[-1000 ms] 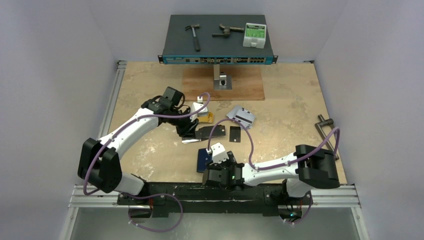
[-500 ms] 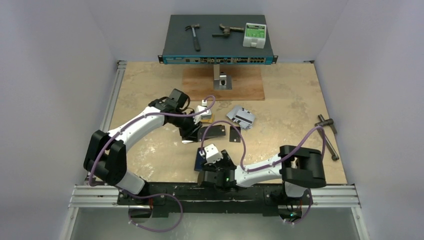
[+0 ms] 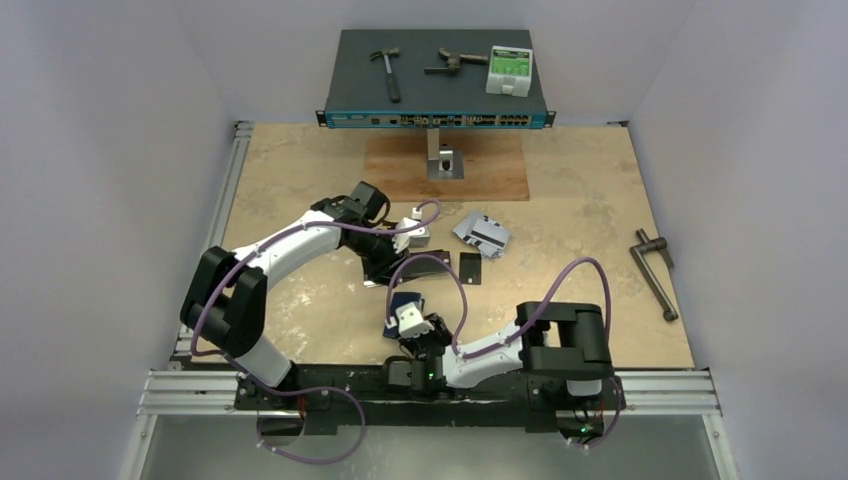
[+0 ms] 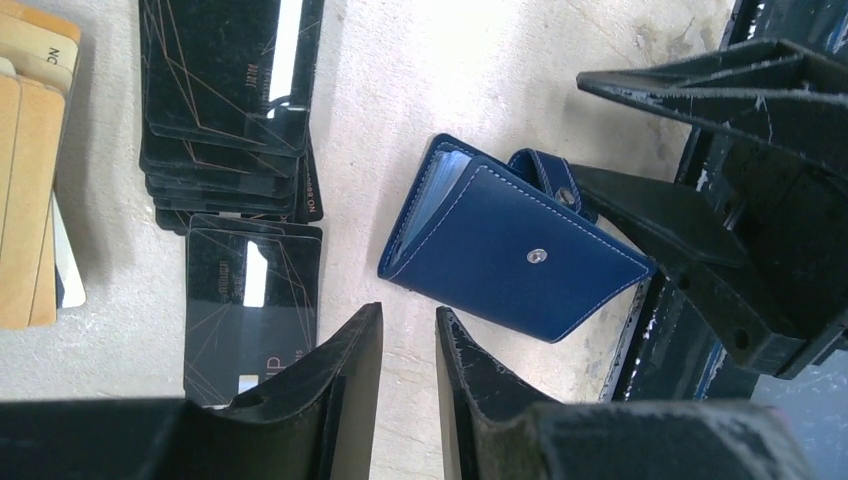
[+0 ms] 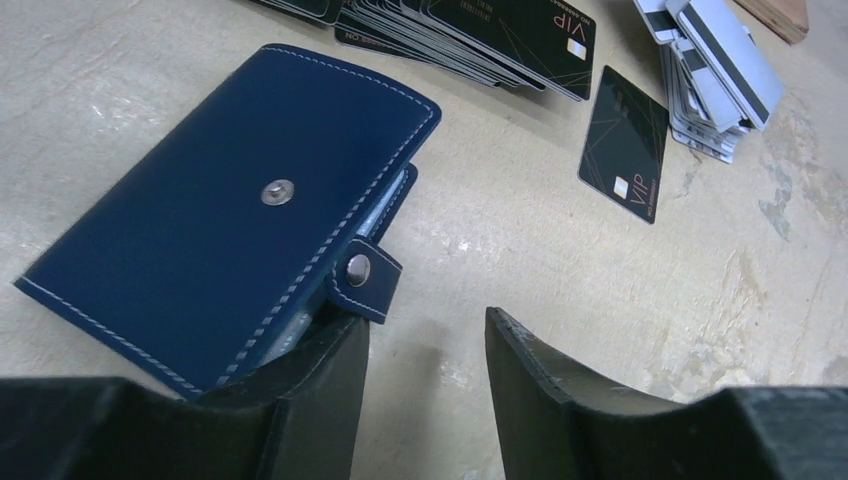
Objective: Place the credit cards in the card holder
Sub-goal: Close the card holder at the center of the board.
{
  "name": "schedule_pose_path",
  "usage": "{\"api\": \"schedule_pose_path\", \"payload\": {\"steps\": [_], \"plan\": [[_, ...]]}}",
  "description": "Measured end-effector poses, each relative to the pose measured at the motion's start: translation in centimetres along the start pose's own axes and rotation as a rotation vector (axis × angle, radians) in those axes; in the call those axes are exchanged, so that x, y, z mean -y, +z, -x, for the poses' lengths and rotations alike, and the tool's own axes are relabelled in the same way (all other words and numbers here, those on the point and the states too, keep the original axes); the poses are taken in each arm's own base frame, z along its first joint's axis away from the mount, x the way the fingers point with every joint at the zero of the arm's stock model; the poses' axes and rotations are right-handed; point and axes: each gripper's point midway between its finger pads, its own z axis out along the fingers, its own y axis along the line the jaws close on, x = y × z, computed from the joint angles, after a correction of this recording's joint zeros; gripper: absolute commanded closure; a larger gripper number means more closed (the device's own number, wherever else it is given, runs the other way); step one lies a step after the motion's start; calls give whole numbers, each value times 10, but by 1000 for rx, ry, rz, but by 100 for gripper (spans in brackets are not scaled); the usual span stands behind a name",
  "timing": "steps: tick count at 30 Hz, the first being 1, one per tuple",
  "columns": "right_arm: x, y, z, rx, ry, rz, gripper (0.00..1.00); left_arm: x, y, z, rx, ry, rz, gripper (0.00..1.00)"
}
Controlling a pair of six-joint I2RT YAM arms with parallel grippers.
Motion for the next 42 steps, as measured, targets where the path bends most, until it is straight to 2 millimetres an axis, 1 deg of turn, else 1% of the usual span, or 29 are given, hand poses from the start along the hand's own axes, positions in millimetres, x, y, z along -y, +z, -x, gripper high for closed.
{"api": "schedule_pose_path", "payload": {"steps": [4, 9, 13, 17, 22, 25, 28, 29, 30, 31, 32, 33, 36, 39, 42], "plan": [[0, -1, 0, 16, 53, -45, 76, 2, 5, -2, -29, 27, 17, 76], [10, -3, -3, 17, 151, -103, 87, 5, 10, -7, -64, 42, 28, 76], [16, -3, -8, 9, 203, -127, 89, 3, 12, -10, -83, 47, 40, 78], [23, -7, -15, -11, 280, -100, 88, 1, 14, -9, -93, 62, 63, 78], [33, -13, -21, -73, 435, 23, 83, 1, 16, -7, -93, 73, 69, 78], [41, -9, -23, -122, 544, 100, 81, 3, 17, -6, -94, 74, 66, 78], [46, -2, -22, -158, 619, 142, 73, 4, 17, -6, -95, 77, 64, 78], [45, -1, -20, -168, 639, 157, 69, 5, 18, -6, -96, 80, 62, 78], [44, 0, -18, -175, 656, 175, 62, 7, 18, -5, -97, 84, 59, 78], [42, -2, -15, -181, 669, 199, 49, 9, 19, -5, -99, 91, 55, 78], [41, -2, -12, -181, 681, 210, 42, 11, 21, -4, -101, 97, 51, 78], [40, -3, -10, -181, 678, 229, 39, 12, 21, -4, -102, 103, 47, 78], [37, -6, -5, -174, 649, 263, 40, 18, 24, -3, -104, 120, 35, 78], [37, -7, -7, -176, 626, 272, 41, 22, 27, -2, -111, 138, 30, 79], [38, -10, -10, -184, 633, 294, 39, 26, 30, -1, -121, 158, 27, 79]]}}
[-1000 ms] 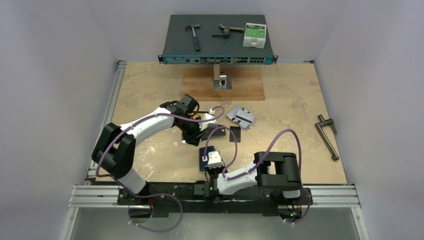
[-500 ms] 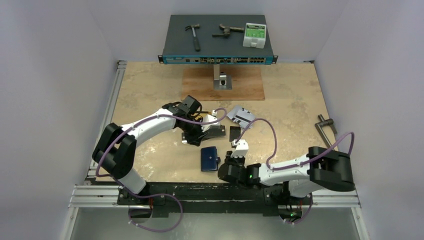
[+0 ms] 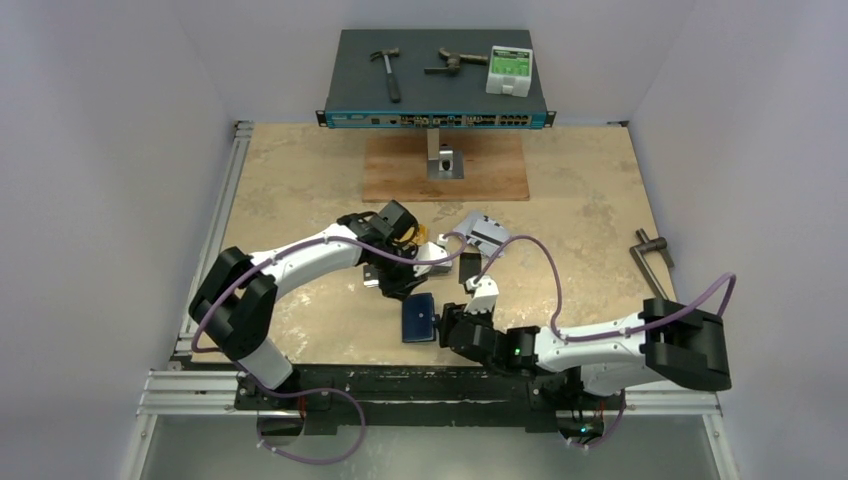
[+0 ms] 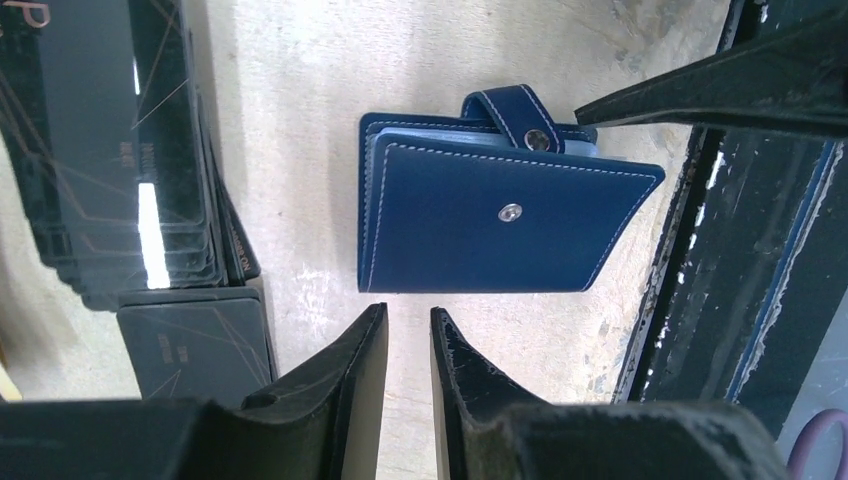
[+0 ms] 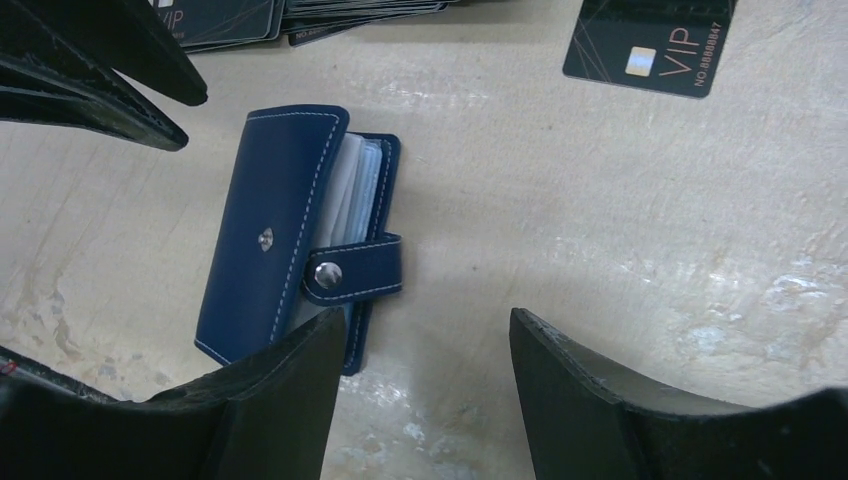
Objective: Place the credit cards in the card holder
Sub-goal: Close the card holder at the center of the board.
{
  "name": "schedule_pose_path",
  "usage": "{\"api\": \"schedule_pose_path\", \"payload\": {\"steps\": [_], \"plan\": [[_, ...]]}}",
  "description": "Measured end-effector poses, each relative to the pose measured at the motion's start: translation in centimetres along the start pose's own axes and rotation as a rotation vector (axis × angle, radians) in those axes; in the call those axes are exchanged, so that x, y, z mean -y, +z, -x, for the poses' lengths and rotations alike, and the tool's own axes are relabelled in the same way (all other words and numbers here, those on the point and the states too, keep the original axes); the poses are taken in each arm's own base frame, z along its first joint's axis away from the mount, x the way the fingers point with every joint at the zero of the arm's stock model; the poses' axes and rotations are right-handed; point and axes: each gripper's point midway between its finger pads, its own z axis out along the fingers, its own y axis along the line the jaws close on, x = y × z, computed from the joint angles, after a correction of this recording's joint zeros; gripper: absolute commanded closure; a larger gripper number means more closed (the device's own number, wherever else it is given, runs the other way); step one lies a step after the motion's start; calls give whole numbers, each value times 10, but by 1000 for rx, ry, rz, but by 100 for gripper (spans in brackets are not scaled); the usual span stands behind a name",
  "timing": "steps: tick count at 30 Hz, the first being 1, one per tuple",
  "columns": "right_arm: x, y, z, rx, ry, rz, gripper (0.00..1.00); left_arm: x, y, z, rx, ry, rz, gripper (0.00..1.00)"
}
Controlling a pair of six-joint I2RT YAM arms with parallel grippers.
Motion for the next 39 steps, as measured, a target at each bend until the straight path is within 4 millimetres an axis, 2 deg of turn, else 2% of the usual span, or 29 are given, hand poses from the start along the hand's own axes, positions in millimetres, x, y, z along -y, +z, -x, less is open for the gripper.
{"api": "schedule_pose_path", "payload": {"steps": [5, 10, 13, 23, 39], "plan": [[8, -4, 0, 7, -16, 14, 39, 2, 11, -1, -34, 35, -17, 80], [13, 4, -17, -8, -124, -33, 38, -2, 12, -1, -45, 55, -11, 80], [7, 7, -17, 5, -146, -41, 38, -6, 11, 1, -47, 72, 9, 80], [2, 20, -11, 80, -144, -85, 38, -5, 15, 0, -73, 114, 17, 80], [4, 23, -1, 146, 136, -90, 52, -3, 21, -2, -112, 174, 29, 81]]}}
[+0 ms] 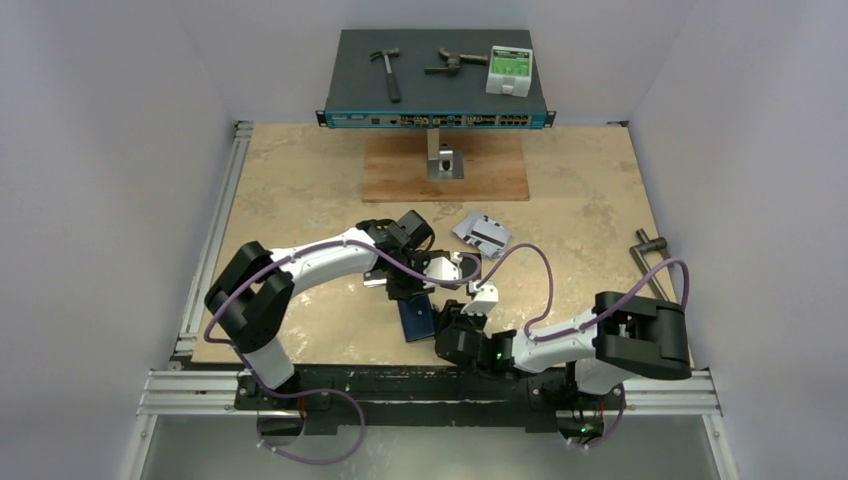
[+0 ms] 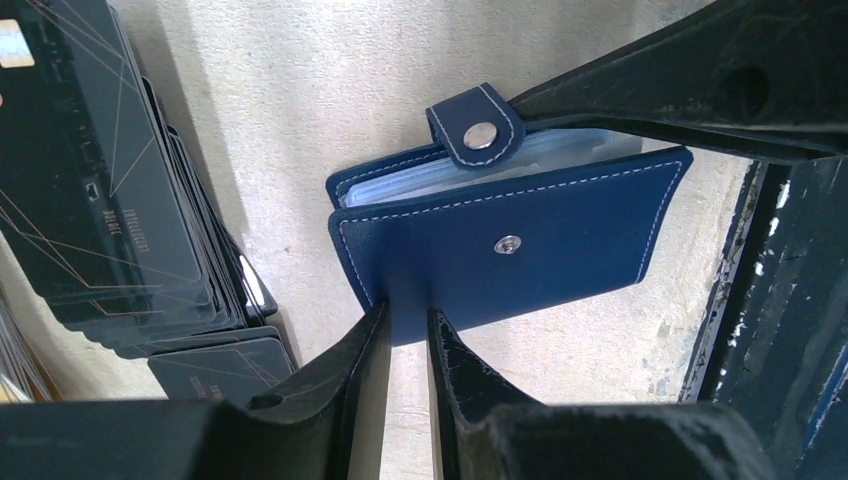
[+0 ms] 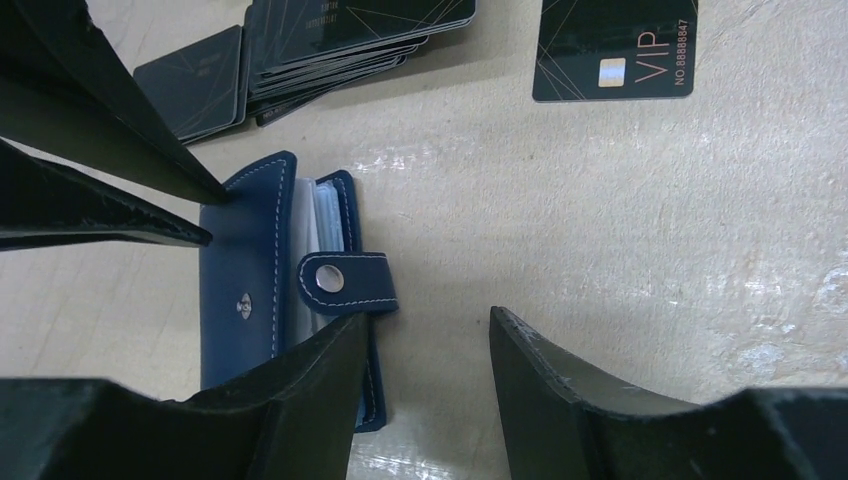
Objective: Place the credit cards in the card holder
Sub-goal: Close the card holder at the center of the board.
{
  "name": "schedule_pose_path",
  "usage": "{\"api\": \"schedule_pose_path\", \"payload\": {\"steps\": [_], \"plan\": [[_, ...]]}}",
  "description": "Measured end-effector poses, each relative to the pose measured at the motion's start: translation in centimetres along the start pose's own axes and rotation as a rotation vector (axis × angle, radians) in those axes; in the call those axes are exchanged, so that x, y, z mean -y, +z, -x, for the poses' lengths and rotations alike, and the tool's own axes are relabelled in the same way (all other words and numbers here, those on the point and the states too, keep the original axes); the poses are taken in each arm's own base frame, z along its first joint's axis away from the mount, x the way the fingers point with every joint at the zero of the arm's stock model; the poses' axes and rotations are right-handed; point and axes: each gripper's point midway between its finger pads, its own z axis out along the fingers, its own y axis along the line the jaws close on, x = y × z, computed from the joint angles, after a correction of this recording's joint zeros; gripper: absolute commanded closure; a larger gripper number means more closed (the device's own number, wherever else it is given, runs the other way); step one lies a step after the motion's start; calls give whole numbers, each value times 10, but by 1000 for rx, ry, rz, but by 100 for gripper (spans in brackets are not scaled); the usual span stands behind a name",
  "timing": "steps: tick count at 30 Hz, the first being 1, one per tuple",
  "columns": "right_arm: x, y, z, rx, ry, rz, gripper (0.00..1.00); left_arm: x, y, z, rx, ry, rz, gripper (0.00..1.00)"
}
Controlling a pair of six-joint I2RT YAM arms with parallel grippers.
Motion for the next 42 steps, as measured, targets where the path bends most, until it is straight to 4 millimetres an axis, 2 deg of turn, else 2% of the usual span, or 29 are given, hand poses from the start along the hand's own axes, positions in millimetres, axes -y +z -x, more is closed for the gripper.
{"api": "schedule_pose_path", "payload": {"steps": [10, 20, 24, 27, 31, 37, 42], "plan": [[4, 2, 4, -6, 100, 12, 55, -4, 15, -1, -68, 59, 55, 85], [6, -15, 14, -31, 186, 91, 46, -9, 19, -1, -106, 61, 103, 87], [-2, -19, 12, -58, 180, 147, 46, -9, 19, -1, -109, 62, 106, 88], [-16, -22, 11, -80, 173, 215, 46, -8, 19, -1, -112, 64, 108, 88], [-28, -25, 5, -109, 132, 273, 49, -8, 19, -1, -111, 57, 108, 88], [-26, -16, -10, -145, 47, 227, 58, -7, 18, 0, -107, 48, 107, 86], [-27, -8, -11, -144, 10, 166, 62, -10, 10, -4, -100, 17, 111, 82]]}}
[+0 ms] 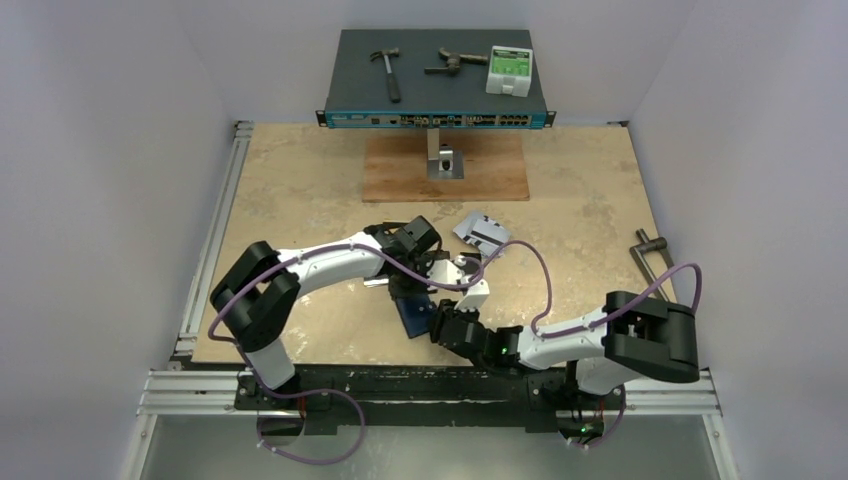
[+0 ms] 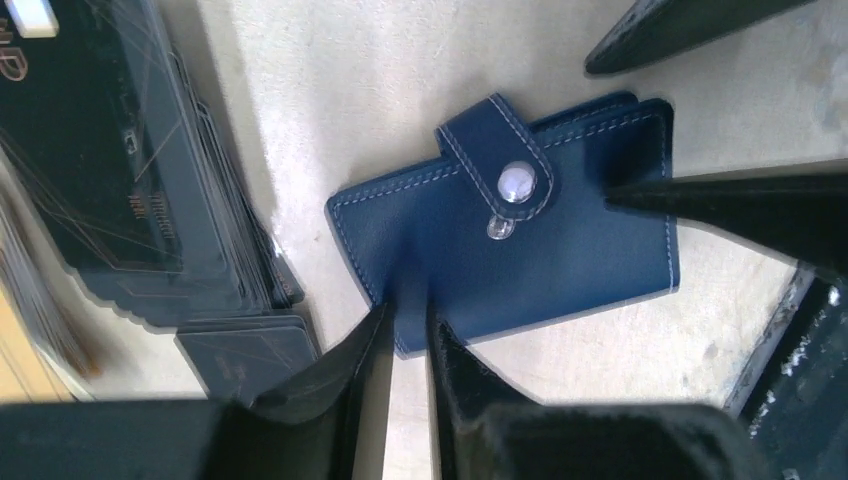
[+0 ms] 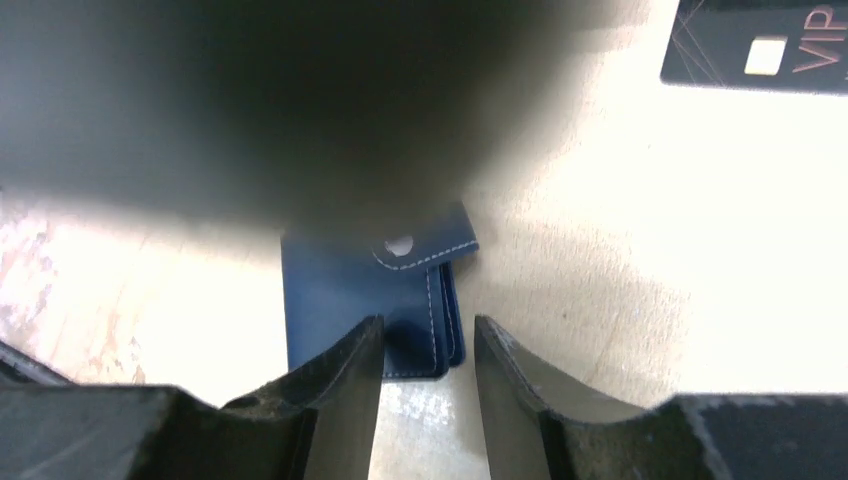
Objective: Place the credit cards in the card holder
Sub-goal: Close the card holder at the center of the board.
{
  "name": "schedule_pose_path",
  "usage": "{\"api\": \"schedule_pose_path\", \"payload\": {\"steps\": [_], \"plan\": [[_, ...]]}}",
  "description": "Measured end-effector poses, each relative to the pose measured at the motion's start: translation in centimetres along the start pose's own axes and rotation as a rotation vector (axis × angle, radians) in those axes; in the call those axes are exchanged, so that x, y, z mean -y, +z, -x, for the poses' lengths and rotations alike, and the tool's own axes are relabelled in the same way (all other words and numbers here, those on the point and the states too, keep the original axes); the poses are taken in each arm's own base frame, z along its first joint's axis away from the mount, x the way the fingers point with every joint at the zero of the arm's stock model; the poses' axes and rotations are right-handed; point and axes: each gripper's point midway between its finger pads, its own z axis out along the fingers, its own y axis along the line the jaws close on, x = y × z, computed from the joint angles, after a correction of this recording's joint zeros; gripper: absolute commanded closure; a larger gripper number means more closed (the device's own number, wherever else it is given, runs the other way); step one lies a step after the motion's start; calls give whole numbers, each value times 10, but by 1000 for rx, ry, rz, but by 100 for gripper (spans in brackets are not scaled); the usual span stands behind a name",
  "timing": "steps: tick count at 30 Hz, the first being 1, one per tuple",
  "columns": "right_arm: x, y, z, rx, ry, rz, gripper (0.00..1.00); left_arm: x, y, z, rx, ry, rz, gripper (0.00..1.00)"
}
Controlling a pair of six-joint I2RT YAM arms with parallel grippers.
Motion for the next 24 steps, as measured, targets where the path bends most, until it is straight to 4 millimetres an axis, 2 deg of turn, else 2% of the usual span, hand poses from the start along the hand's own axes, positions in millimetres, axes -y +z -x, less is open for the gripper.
{"api": "schedule_pose_path", "payload": {"steps": [4, 6, 8, 11, 12, 13, 14, 15, 17, 20, 22, 24], "plan": [[-2, 3, 2, 4, -19, -18, 64, -7, -14, -6, 31, -80, -2, 80], [-2, 3, -1, -13, -34, -24, 66, -16, -27, -6, 92, -177, 2, 79], [3, 4, -5, -27, -53, -40, 66, -33, -47, -2, 166, -247, 46, 77], [2, 4, -6, -32, -58, -40, 67, -61, -87, 6, 284, -340, 151, 77], [2, 3, -6, -33, -60, -41, 67, -68, -101, 10, 323, -363, 183, 70], [2, 3, -6, -34, -61, -42, 68, -73, -116, 18, 369, -389, 213, 59], [2, 3, -6, -36, -62, -42, 68, -78, -123, 19, 390, -408, 228, 34], [2, 3, -6, -37, -64, -42, 68, -82, -134, 22, 429, -440, 237, 21], [2, 2, -6, -43, -66, -42, 68, -89, -151, 25, 517, -522, 205, 17], [2, 0, -7, -54, -68, -37, 66, -95, -159, 20, 573, -588, 138, 11], [2, -2, -6, -61, -73, -36, 65, -92, -152, 19, 591, -577, 102, 5], [2, -5, -6, -69, -76, -32, 64, -78, -138, 21, 600, -518, 73, 4]]}}
